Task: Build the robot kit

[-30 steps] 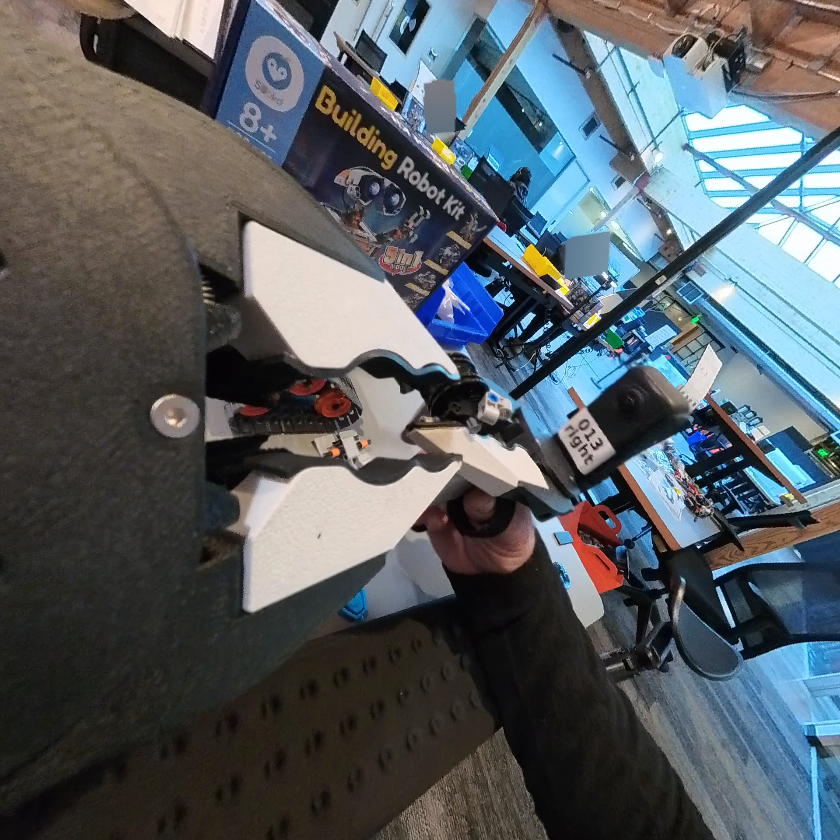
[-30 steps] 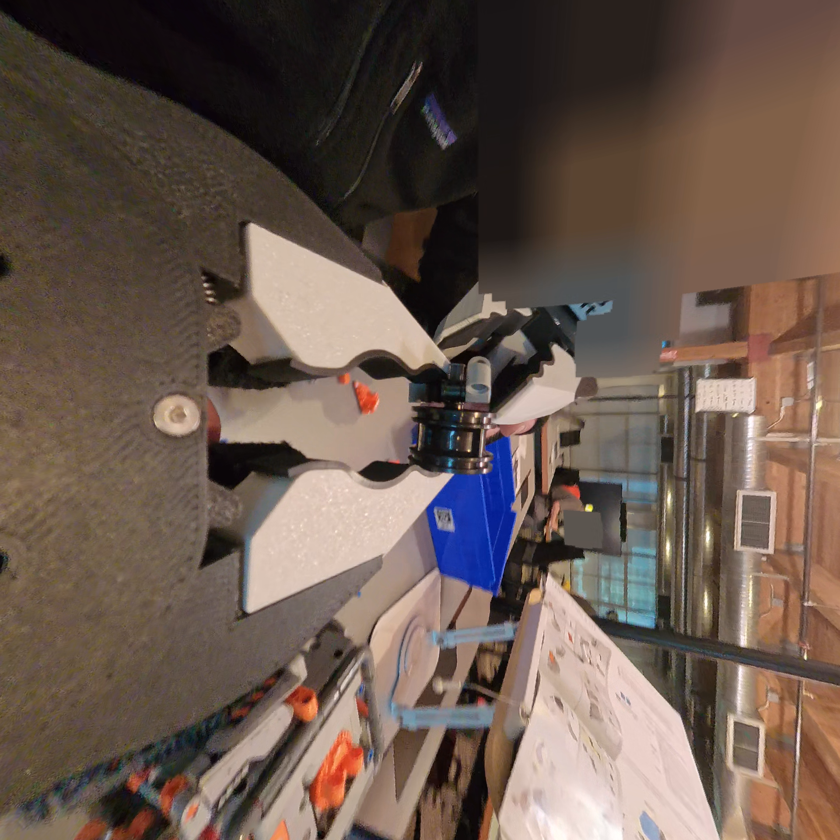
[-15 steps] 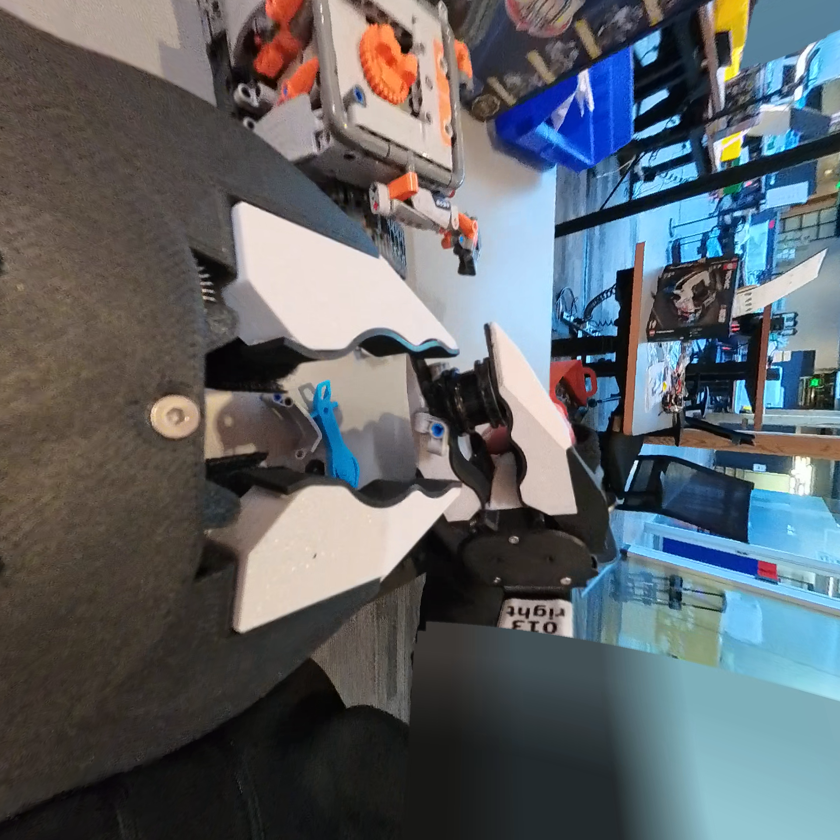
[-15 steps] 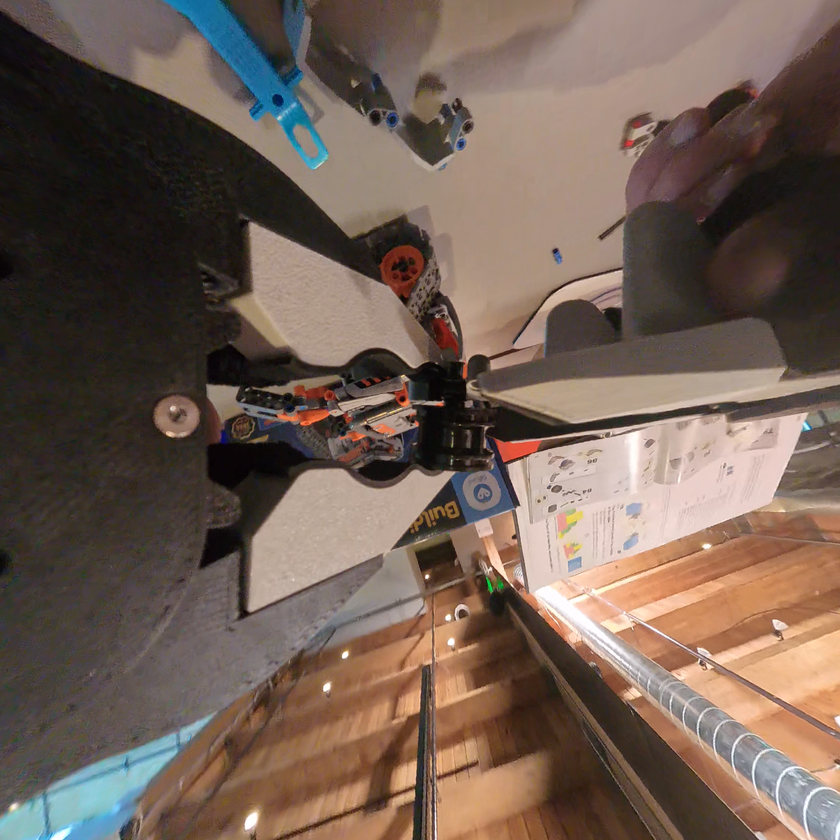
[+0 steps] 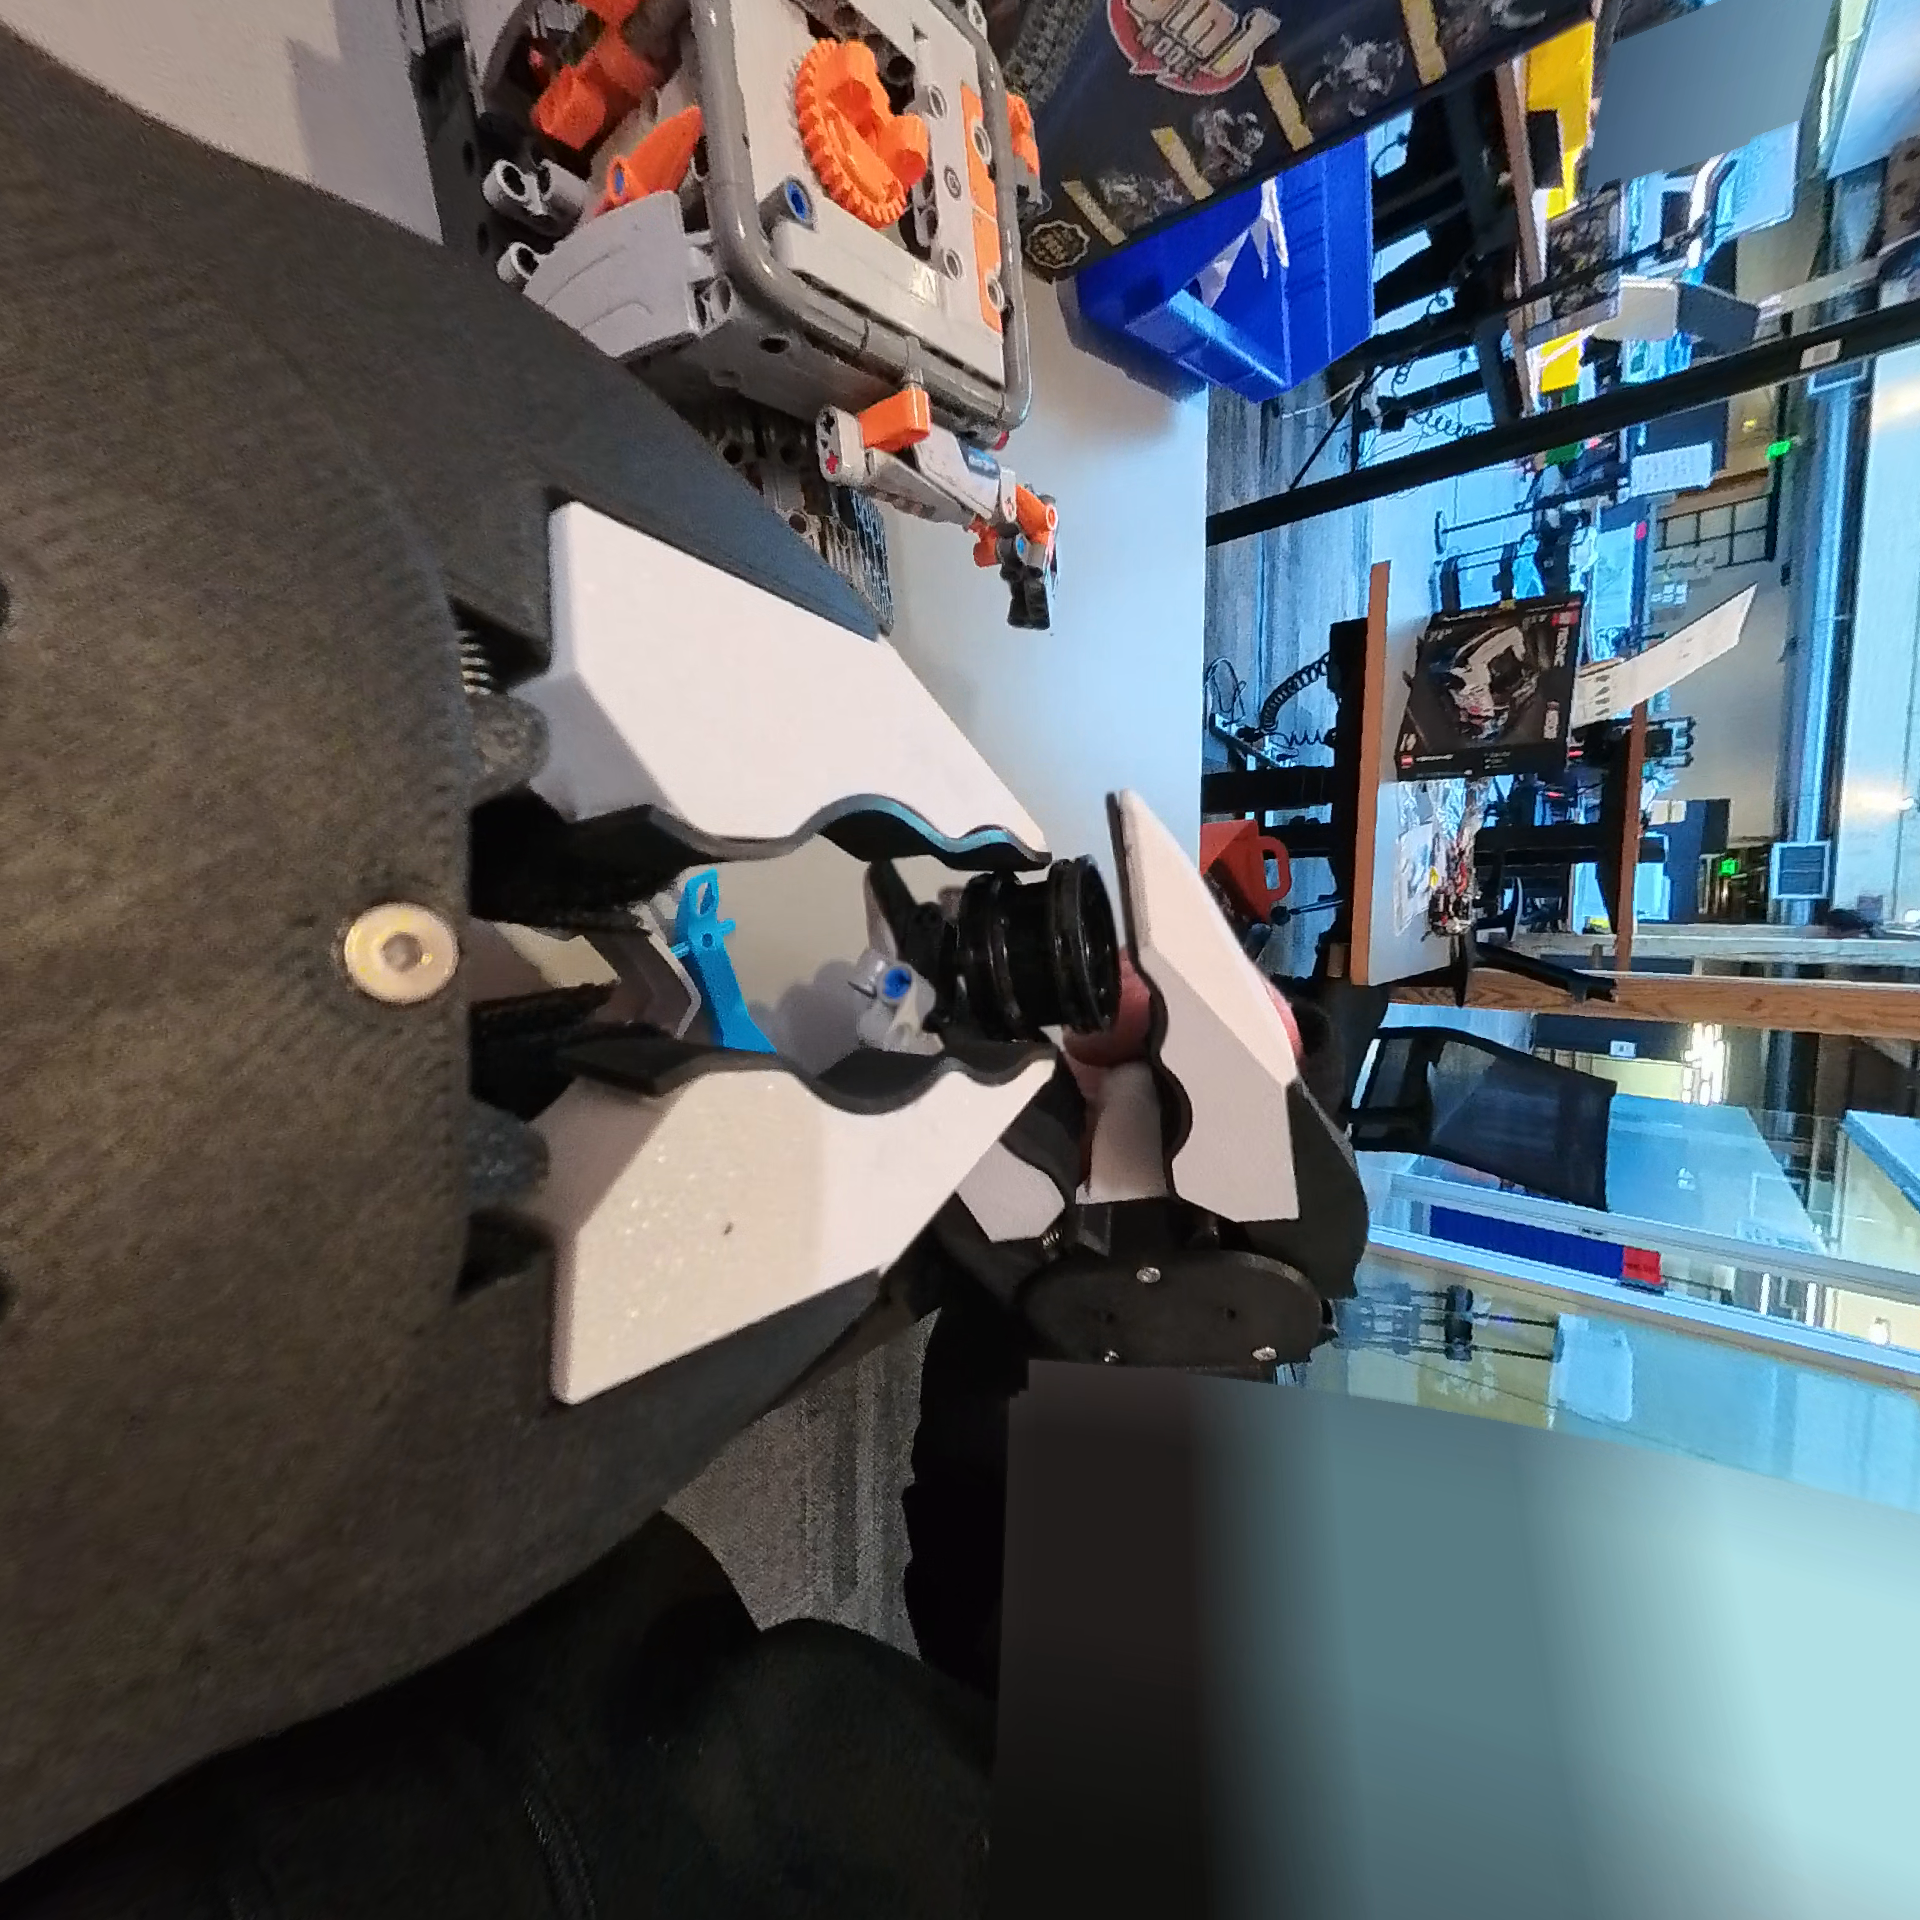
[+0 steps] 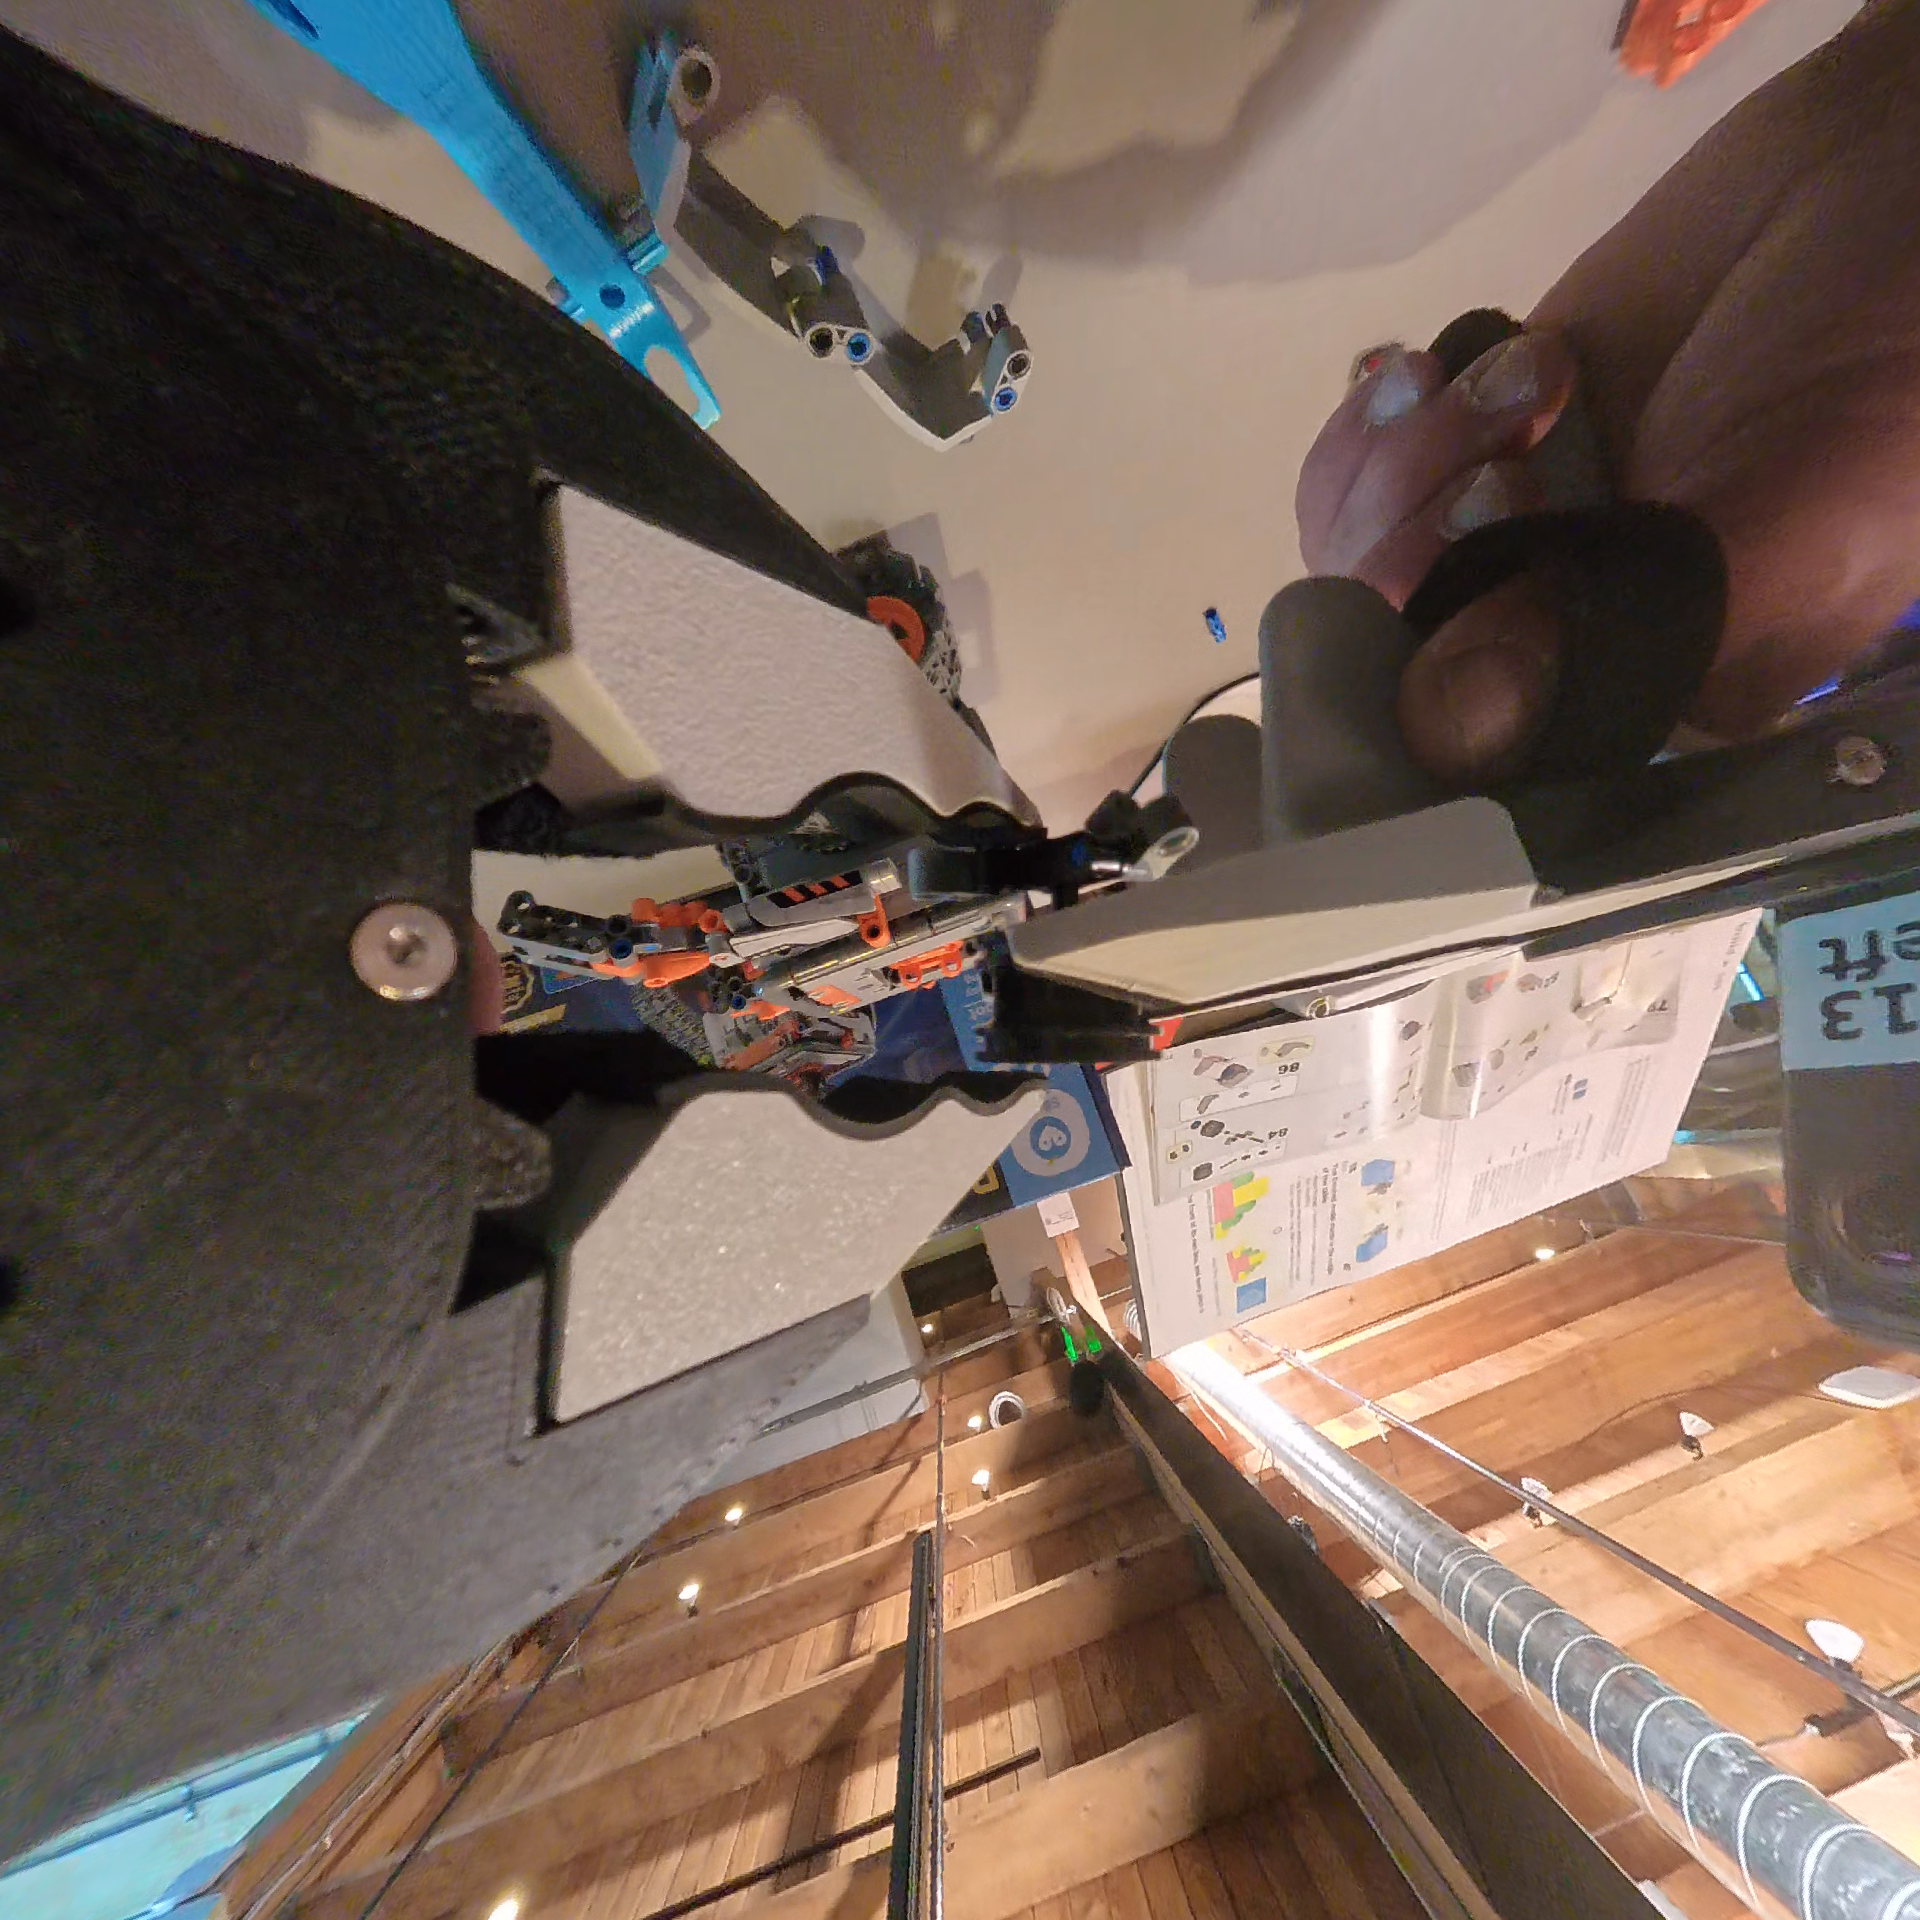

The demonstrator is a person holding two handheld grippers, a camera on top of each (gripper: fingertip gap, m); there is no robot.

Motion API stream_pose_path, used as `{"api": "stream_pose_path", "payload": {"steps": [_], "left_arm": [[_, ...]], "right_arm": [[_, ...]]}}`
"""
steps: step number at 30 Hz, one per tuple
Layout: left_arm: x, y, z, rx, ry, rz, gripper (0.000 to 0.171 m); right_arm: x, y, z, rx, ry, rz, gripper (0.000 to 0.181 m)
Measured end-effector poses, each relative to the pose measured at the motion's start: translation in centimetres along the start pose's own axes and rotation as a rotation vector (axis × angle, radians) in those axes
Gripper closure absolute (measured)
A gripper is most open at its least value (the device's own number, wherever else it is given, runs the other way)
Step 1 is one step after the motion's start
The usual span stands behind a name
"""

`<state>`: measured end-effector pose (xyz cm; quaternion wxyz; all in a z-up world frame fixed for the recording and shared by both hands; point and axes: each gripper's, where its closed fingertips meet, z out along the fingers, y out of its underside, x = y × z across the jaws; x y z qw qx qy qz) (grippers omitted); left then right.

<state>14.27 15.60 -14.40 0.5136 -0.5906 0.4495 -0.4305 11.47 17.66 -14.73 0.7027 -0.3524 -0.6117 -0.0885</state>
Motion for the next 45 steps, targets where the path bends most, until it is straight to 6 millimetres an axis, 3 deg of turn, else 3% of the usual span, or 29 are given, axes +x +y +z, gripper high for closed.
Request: {"api": "stream_pose_path", "payload": {"steps": [9, 20, 29, 36, 39, 45], "left_arm": [[-0.2, 0.0, -0.3, 0.015, 0.050, -0.064, 0.141], [-0.1, 0.0, -0.4, 0.019, 0.057, 0.004, 0.141], [-0.4, -0.1, -1.0, -0.038, -0.113, 0.413, 0.141], [-0.6, 0.3, -0.8, -0.104, -0.205, 0.582, 0.141], [-1.1, 0.3, -0.9, -0.134, -0.250, 0.631, 0.141], [-2.8, 0.6, -1.3, -0.216, -0.379, 0.742, 0.142]], "right_arm": [[0.0, -0.6, -0.4, 0.023, 0.004, -0.034, 0.145], [-0.1, -0.7, -0.4, 0.016, 0.016, -0.056, 0.145], [-0.2, -0.3, -0.3, 0.047, -0.040, 0.070, 0.143], [-0.2, -0.1, -0.3, 0.054, -0.056, 0.103, 0.148], [-0.5, 0.0, -0.4, 0.072, -0.108, 0.165, 0.148], [-0.4, 1.1, -0.5, 0.140, -0.294, 0.545, 0.149]]}}
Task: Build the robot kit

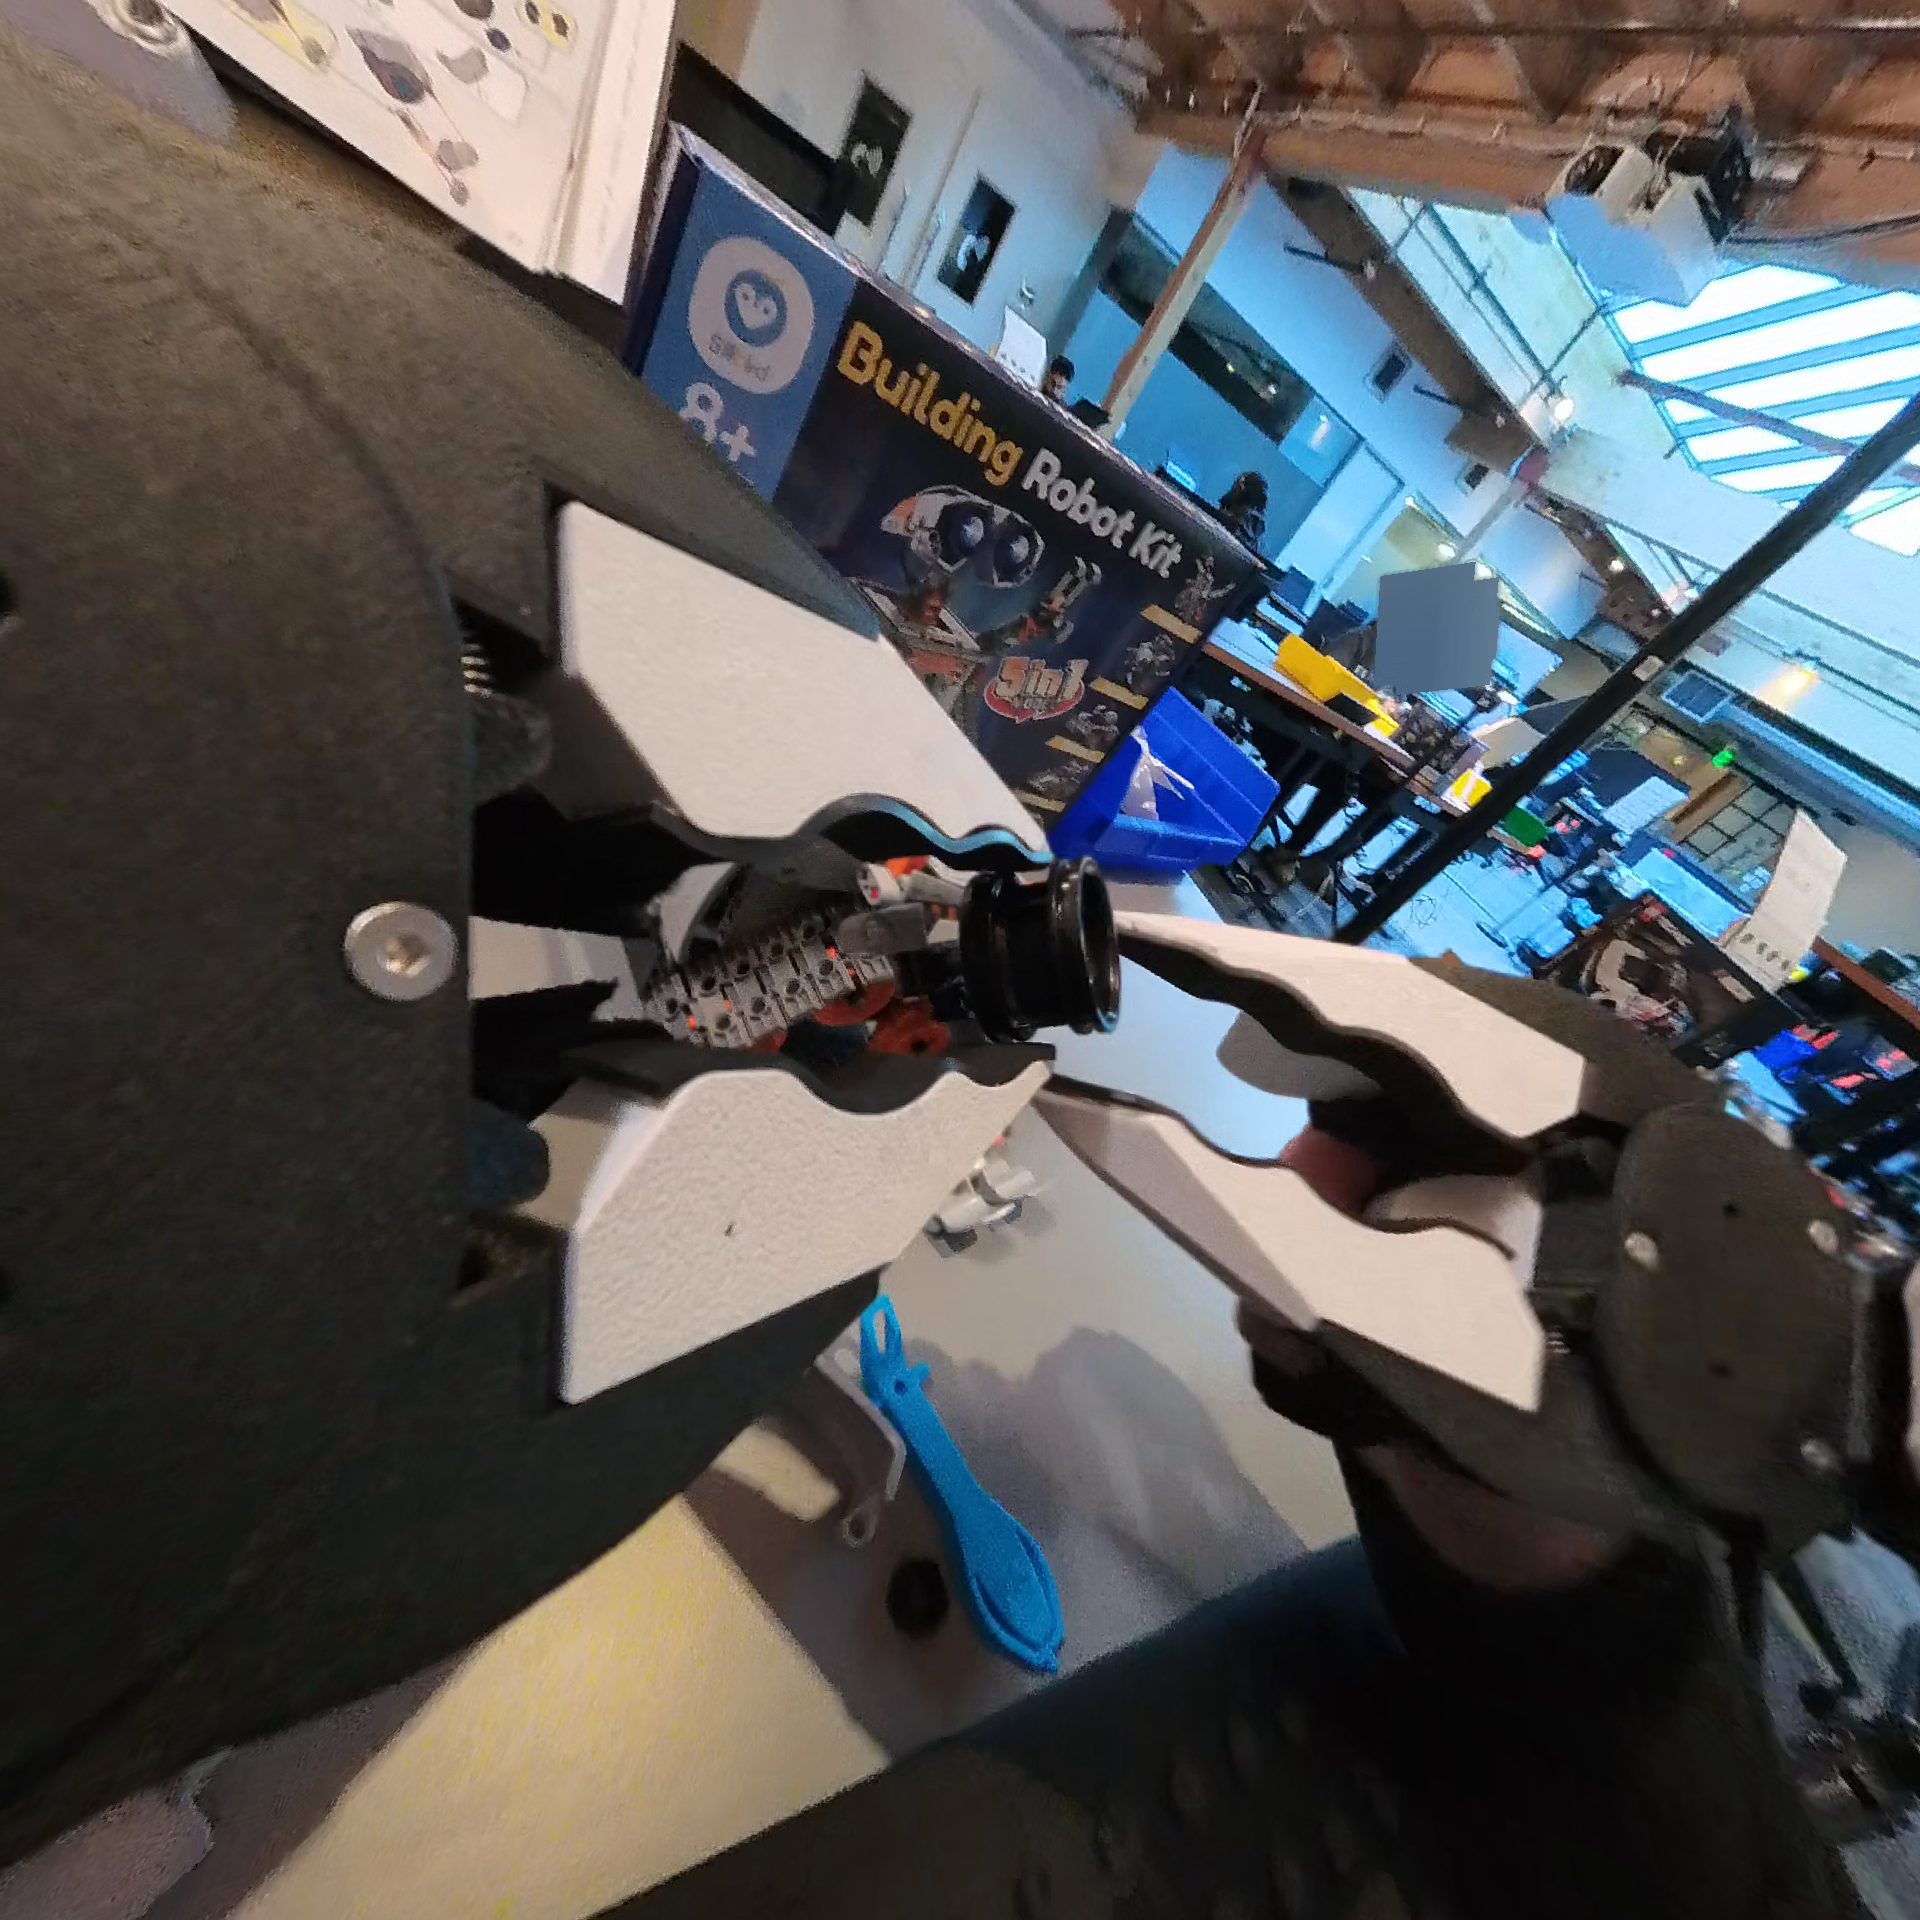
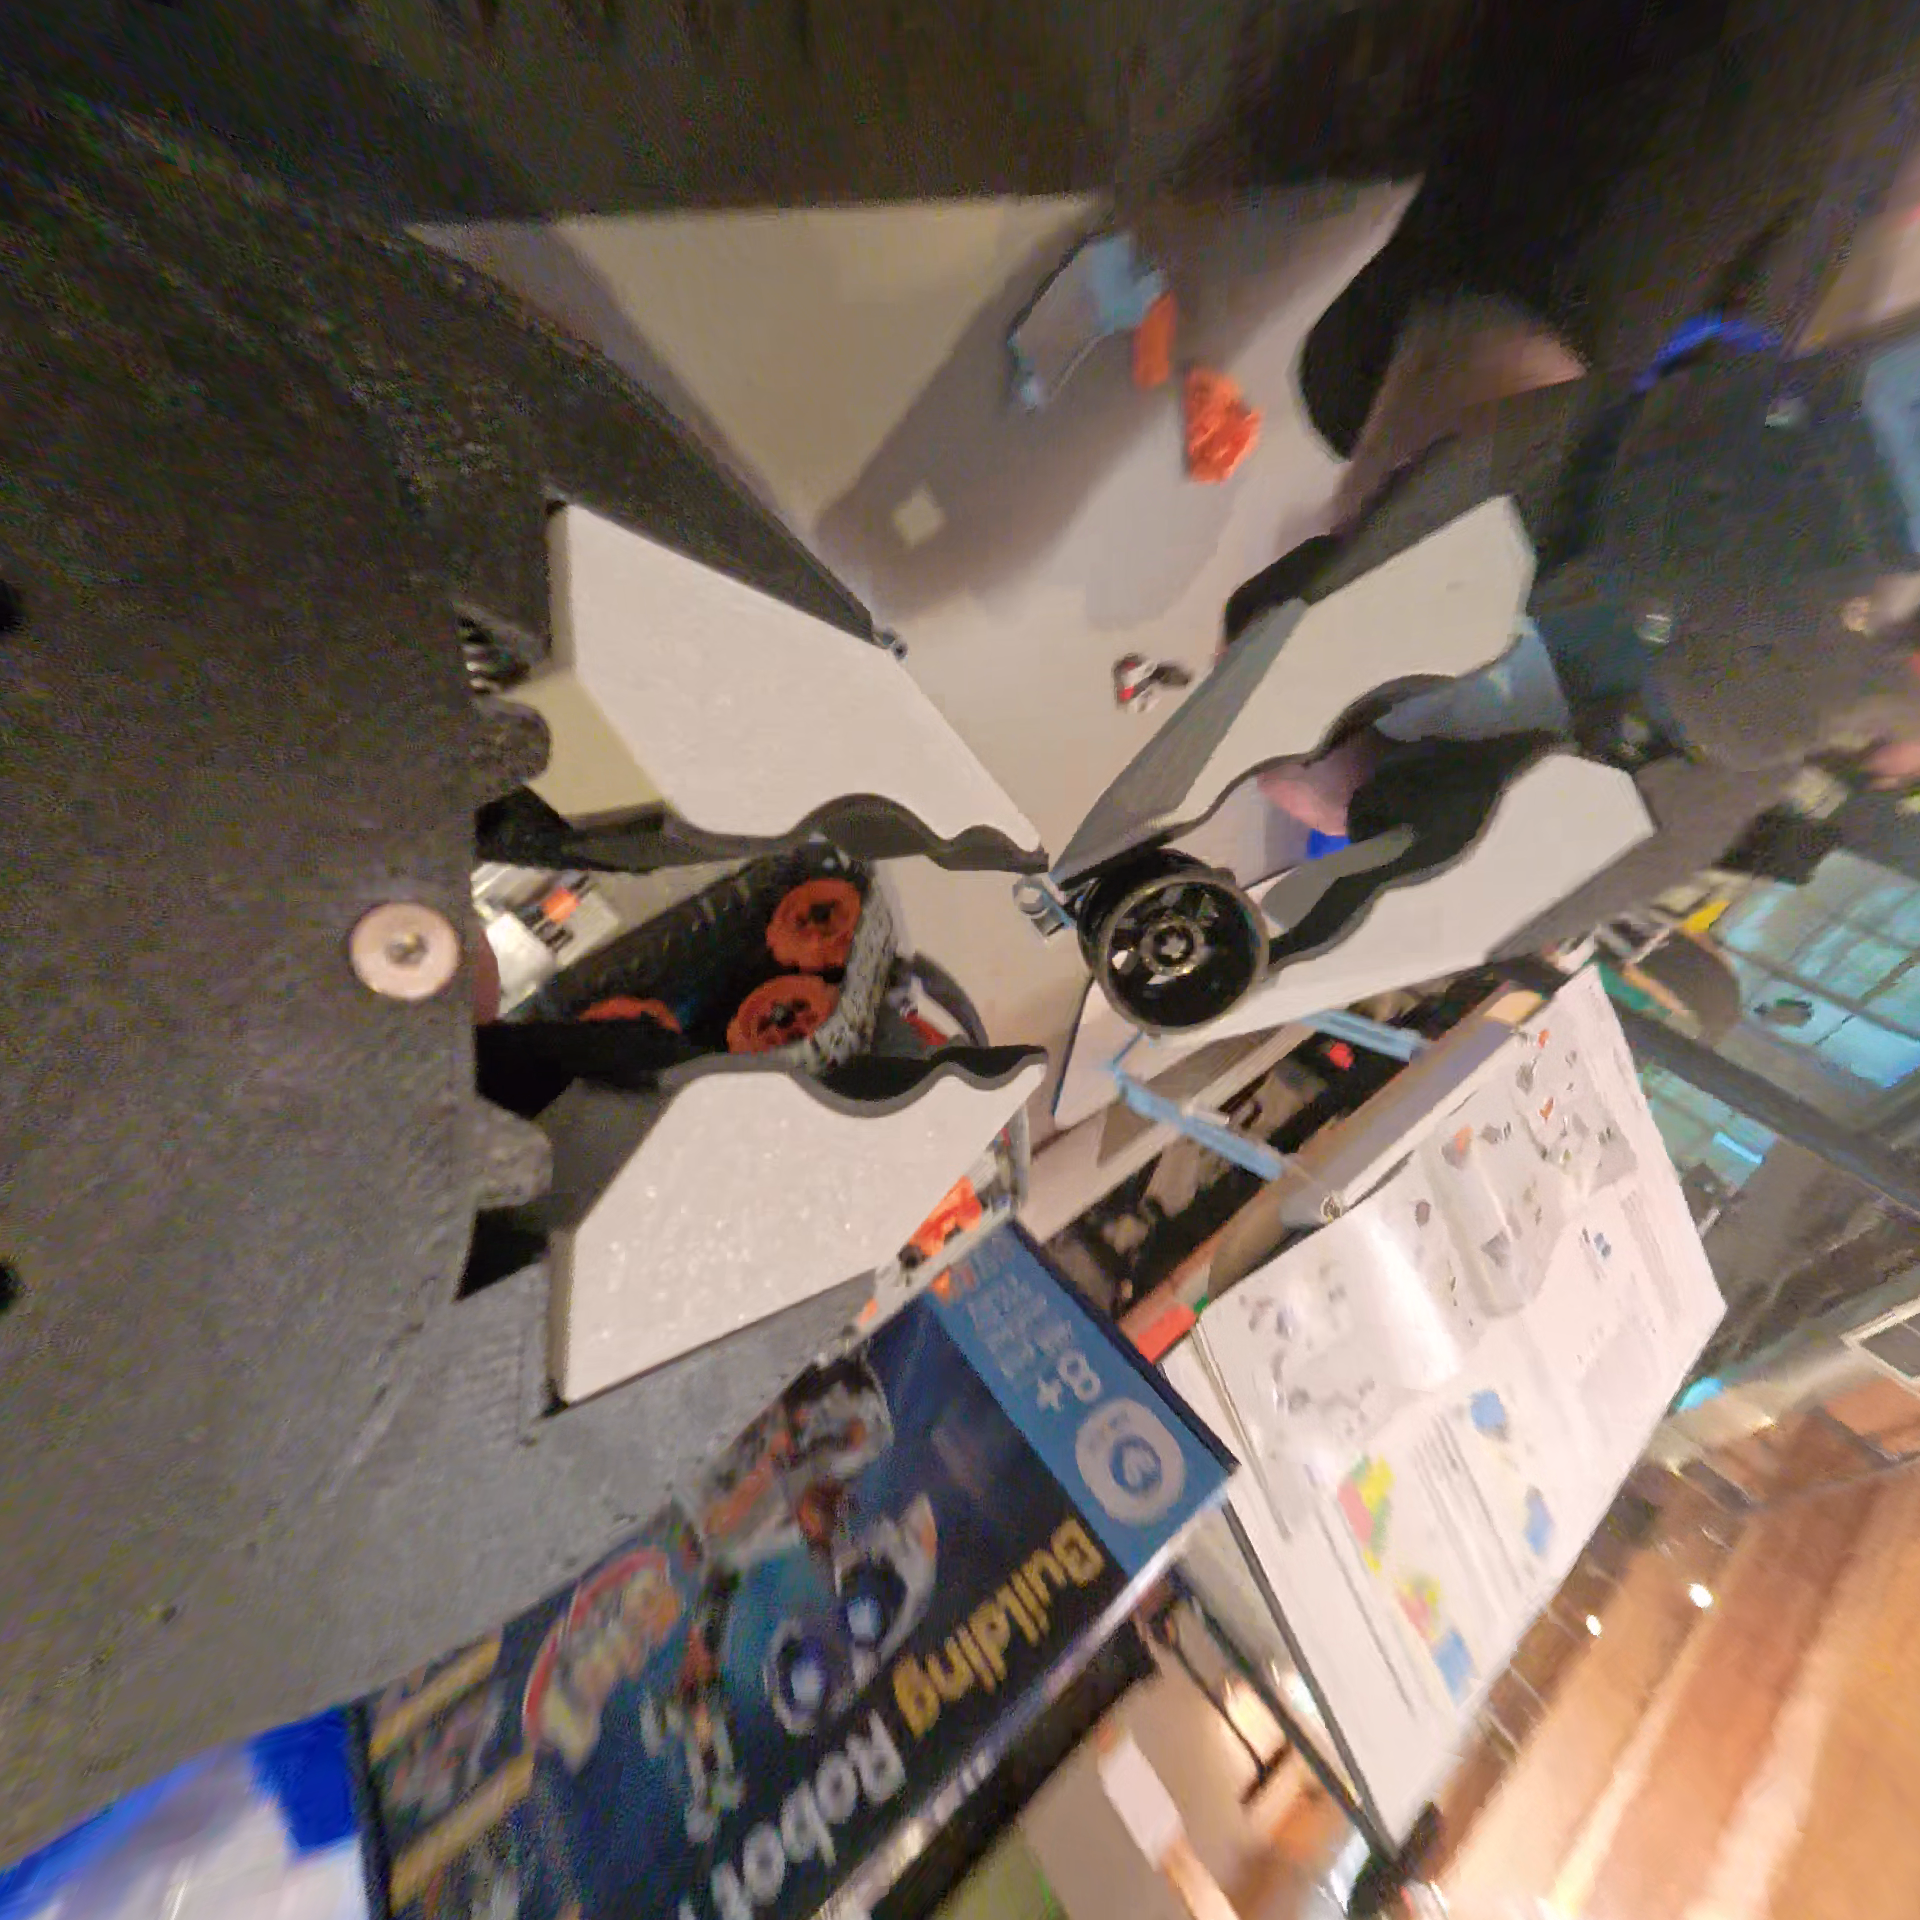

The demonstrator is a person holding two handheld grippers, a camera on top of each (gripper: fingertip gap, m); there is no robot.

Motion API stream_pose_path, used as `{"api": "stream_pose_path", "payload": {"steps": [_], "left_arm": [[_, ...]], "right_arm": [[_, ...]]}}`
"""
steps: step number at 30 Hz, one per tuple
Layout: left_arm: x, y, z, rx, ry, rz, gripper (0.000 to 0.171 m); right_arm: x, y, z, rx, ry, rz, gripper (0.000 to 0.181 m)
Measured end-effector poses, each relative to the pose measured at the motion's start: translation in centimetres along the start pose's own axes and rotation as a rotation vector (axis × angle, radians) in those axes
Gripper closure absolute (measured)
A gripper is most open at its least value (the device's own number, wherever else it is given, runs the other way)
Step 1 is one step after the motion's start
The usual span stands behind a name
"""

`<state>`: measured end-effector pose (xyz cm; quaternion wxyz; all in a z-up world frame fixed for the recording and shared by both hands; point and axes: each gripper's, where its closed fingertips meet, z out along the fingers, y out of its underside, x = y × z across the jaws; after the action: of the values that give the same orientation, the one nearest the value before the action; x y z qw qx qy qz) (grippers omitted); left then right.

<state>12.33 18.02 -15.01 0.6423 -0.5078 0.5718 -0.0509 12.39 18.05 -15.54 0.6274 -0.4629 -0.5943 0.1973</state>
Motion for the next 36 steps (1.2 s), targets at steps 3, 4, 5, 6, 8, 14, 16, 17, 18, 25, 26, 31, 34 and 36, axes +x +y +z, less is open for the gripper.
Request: {"api": "stream_pose_path", "payload": {"steps": [3, 4, 5, 6, 8, 14, 16, 17, 18, 25, 26, 31, 34, 36], "left_arm": [[-0.4, 0.7, 0.2, -0.051, -0.035, 0.030, 0.142], [-0.4, 1.0, 0.4, -0.069, -0.041, 0.046, 0.142], [-0.3, 1.3, 0.5, -0.095, -0.046, 0.067, 0.142], [0.0, 1.4, 0.7, -0.110, -0.046, 0.090, 0.142], [0.4, 1.5, 1.0, -0.136, -0.049, 0.131, 0.142], [0.7, 2.3, 1.4, -0.218, -0.086, 0.248, 0.142], [0.9, 2.2, 1.4, -0.230, -0.090, 0.275, 0.142], [1.1, 2.3, 1.5, -0.241, -0.088, 0.292, 0.142], [1.1, 2.2, 1.6, -0.247, -0.096, 0.311, 0.142], [1.2, 2.7, 1.8, -0.294, -0.110, 0.338, 0.142], [1.1, 2.4, 1.7, -0.271, -0.106, 0.315, 0.142], [1.2, 0.9, 1.3, -0.172, -0.056, 0.190, 0.130], [1.2, 0.2, 1.2, -0.144, -0.055, 0.180, 0.129], [1.2, -0.4, 0.9, -0.118, -0.052, 0.164, 0.128]], "right_arm": [[0.2, -0.9, -0.6, 0.098, -0.089, 0.181, 0.147], [0.2, -0.9, -0.6, 0.111, -0.107, 0.225, 0.145], [0.2, -0.9, -0.5, 0.114, -0.120, 0.251, 0.143], [0.1, -0.9, -0.4, 0.111, -0.129, 0.268, 0.142], [-0.3, -0.5, 0.2, 0.080, -0.135, 0.288, 0.140], [-0.9, 0.4, 1.0, 0.036, -0.163, 0.347, 0.140], [-1.0, 0.3, 1.0, 0.045, -0.183, 0.379, 0.139], [-1.1, 0.2, 1.0, 0.049, -0.197, 0.406, 0.141], [-1.1, 0.3, 1.0, 0.048, -0.204, 0.423, 0.145], [-1.1, 0.8, 1.3, 0.023, -0.213, 0.491, 0.151], [-0.9, 0.6, 1.1, 0.046, -0.225, 0.522, 0.152], [0.4, -1.1, -0.6, 0.245, -0.351, 0.724, 0.152], [0.4, -1.7, -1.1, 0.308, -0.411, 0.768, 0.152], [0.5, -2.0, -1.4, 0.347, -0.448, 0.798, 0.152]]}}
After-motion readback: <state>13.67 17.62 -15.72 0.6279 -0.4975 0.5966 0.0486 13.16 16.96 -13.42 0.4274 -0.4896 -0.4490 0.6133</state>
